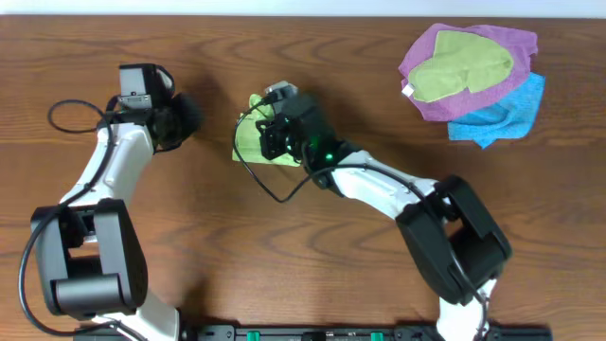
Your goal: Fold the cloth
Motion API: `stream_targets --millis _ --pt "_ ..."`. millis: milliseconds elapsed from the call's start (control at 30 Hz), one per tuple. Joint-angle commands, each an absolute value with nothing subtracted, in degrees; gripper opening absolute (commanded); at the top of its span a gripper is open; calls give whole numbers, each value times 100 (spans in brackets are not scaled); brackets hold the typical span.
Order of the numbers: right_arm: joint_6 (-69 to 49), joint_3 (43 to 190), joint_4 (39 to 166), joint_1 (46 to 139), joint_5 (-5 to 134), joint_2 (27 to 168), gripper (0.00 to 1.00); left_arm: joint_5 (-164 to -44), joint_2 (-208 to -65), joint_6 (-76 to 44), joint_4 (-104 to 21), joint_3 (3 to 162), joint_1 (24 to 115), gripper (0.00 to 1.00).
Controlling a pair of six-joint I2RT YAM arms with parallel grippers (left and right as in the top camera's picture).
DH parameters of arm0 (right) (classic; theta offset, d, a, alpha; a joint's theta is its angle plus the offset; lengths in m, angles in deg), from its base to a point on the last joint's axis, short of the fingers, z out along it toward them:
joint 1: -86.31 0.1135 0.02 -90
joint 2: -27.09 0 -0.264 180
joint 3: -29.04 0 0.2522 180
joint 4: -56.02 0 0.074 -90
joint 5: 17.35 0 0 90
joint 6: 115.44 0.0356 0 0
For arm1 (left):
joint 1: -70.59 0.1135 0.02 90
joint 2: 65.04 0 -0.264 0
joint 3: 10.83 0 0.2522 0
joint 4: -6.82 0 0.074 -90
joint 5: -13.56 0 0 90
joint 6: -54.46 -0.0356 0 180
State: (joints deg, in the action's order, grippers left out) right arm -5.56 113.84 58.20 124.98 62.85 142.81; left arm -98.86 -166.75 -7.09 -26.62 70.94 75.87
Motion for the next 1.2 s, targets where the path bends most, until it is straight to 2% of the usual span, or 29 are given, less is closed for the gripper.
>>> stream_targets --millis 0,467,633,700,900,1167 --pt "-648 11603 5969 12610 6167 14467 1 -9809 -16494 -836 -2719 7149 7692 6" --pt "-731 11603 6185 12835 6169 14685 2 -9857 -16487 -832 -2726 7149 7849 6" --pt "-728 11609 6094 12850 6165 14707 24 -9857 -16487 -832 -2726 7149 7849 6" --pt "-728 11629 6076 12850 6156 14707 42 -9859 -16487 -832 -2728 7151 7849 6" --pt "-731 11765 6078 12850 5970 14698 54 -9899 -16485 -825 -2728 7179 7849 6" --pt "-728 11992 6102 12750 5974 14698 60 -9899 -16430 -812 -2732 7217 7851 6"
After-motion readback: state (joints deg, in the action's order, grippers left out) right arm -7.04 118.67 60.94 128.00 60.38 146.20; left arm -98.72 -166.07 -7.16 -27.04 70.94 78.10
